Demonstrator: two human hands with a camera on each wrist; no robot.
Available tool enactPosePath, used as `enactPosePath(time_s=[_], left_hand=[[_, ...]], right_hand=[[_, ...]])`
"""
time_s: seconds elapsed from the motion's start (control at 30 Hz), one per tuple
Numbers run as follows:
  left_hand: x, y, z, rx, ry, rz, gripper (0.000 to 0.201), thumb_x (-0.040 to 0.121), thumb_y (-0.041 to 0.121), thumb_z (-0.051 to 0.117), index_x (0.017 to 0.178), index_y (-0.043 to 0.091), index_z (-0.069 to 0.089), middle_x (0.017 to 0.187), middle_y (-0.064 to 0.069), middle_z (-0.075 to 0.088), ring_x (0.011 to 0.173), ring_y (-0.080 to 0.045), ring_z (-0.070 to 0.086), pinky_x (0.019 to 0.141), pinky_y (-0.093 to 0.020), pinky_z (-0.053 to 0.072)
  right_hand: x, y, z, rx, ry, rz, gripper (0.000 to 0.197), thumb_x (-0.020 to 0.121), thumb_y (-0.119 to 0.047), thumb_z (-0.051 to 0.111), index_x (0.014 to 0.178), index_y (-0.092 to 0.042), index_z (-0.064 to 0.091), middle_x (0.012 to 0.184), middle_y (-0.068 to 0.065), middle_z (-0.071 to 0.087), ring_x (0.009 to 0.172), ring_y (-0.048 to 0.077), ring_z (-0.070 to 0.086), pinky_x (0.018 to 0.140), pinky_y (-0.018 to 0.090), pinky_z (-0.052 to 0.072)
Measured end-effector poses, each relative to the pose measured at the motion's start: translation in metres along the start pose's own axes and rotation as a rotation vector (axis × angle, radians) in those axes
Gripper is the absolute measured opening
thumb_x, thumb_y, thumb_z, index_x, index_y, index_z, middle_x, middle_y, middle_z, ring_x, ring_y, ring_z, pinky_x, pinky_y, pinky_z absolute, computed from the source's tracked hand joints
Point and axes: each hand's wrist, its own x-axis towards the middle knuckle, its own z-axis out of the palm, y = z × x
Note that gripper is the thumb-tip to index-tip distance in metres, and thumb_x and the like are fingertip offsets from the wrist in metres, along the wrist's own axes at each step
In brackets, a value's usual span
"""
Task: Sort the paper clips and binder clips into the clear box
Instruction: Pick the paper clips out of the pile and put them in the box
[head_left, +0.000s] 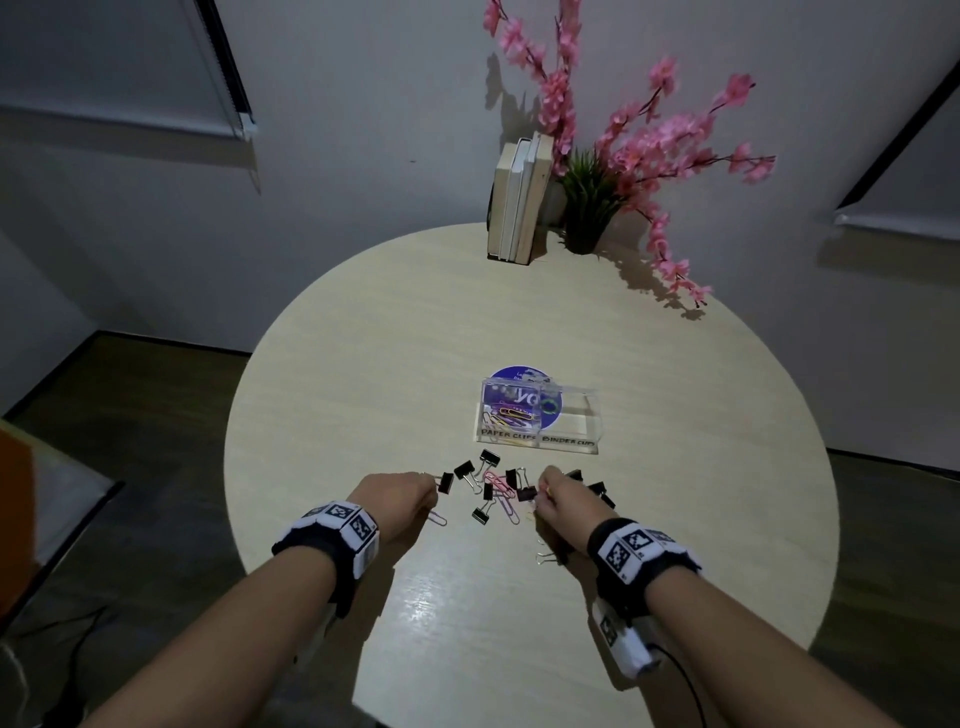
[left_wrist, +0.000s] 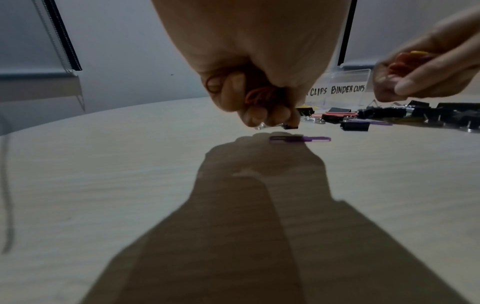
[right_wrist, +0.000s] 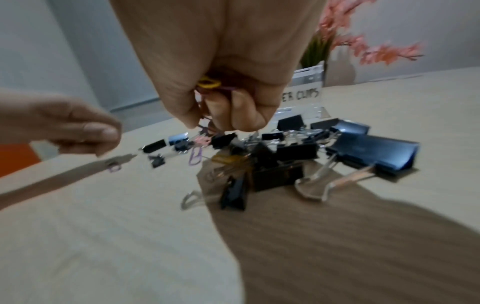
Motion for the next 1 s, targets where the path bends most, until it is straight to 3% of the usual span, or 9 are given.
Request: enactPosePath(time_s=[0.07,0.17,0.33,0.47,0.6,0.7,0.8,0.9,1.0], left_hand=[[0.0,0.0,0.0,-0.042,0.004,0.013,0.02,0.097,0.021,0.04,0.112,0.021,0.053,0.116,-0.001,0.066,0.103,-0.024,0.062,0.079,-0.032,0.045],[-0.001,0.005,-0.004,0.005,-0.037,0.048,0.031,0.095,0.04,0.047,0.118,0.02,0.049,0.119,-0.001,0.066,0.109,-0.024,0.061,0.084,-0.032,0.046],[0.005,0.01,-0.006,0.056,-0.143,0.038,0.028,0.094,0.034,0.051,0.117,0.019,0.053,0.123,-0.002,0.063,0.114,-0.023,0.058,0.09,-0.033,0.046],[0.007,0.016,-0.007,0.057,-0.156,0.016,0.027,0.094,0.036,0.051,0.111,0.017,0.059,0.121,-0.004,0.063,0.111,-0.025,0.06,0.089,-0.033,0.047],[0.006,0.026,-0.01,-0.043,-0.036,0.004,0.028,0.098,0.034,0.041,0.112,0.013,0.054,0.122,-0.007,0.057,0.107,-0.029,0.061,0.088,-0.038,0.048],[0.007,0.038,-0.016,-0.096,0.026,0.031,0.023,0.099,0.029,0.037,0.109,0.012,0.05,0.116,-0.011,0.06,0.098,-0.032,0.061,0.078,-0.036,0.044],[0.01,0.049,-0.019,-0.09,-0.013,0.076,0.019,0.099,0.027,0.036,0.108,0.014,0.046,0.107,-0.014,0.067,0.084,-0.032,0.059,0.071,-0.033,0.039],[0.014,0.06,-0.019,-0.042,-0.012,0.152,0.029,0.1,0.027,0.034,0.124,0.018,0.046,0.112,-0.011,0.068,0.097,-0.033,0.063,0.081,-0.036,0.048],[0.018,0.071,-0.018,0.08,0.004,0.244,0.032,0.097,0.035,0.041,0.123,0.018,0.049,0.112,-0.009,0.07,0.104,-0.031,0.063,0.084,-0.036,0.049]], right_hand=[[-0.002,0.01,-0.01,0.037,0.038,0.079,0.012,0.095,-0.015,0.042,0.105,-0.008,0.042,0.094,0.021,0.062,0.079,0.031,0.056,0.068,0.032,0.037],[-0.006,0.021,-0.016,0.028,0.023,0.14,0.028,0.095,-0.013,0.042,0.122,-0.011,0.043,0.111,0.019,0.065,0.097,0.035,0.062,0.079,0.036,0.047],[-0.011,0.02,-0.011,0.061,0.014,0.154,0.02,0.096,-0.016,0.04,0.112,-0.009,0.049,0.109,0.02,0.066,0.091,0.033,0.06,0.073,0.033,0.041],[-0.012,0.011,0.0,-0.032,-0.049,0.115,0.012,0.092,-0.03,0.052,0.097,-0.019,0.052,0.103,0.009,0.066,0.103,0.03,0.061,0.077,0.032,0.043],[-0.01,0.004,0.01,-0.255,-0.088,0.053,0.031,0.092,-0.027,0.048,0.121,-0.019,0.054,0.124,0.009,0.062,0.115,0.029,0.057,0.09,0.035,0.046],[-0.008,0.004,0.012,-0.315,-0.061,0.058,0.03,0.094,-0.024,0.044,0.122,-0.014,0.051,0.123,0.01,0.062,0.114,0.029,0.057,0.088,0.035,0.047],[-0.007,0.007,0.01,-0.311,-0.041,0.088,0.027,0.093,-0.023,0.045,0.118,-0.012,0.05,0.118,0.011,0.064,0.108,0.031,0.06,0.084,0.035,0.049],[-0.006,0.008,0.009,-0.285,-0.019,0.093,0.027,0.092,-0.023,0.047,0.116,-0.012,0.049,0.116,0.011,0.066,0.107,0.032,0.06,0.083,0.036,0.048],[-0.002,0.007,0.009,-0.294,-0.024,0.095,0.028,0.093,-0.023,0.046,0.118,-0.011,0.048,0.118,0.012,0.064,0.109,0.032,0.059,0.085,0.036,0.048]])
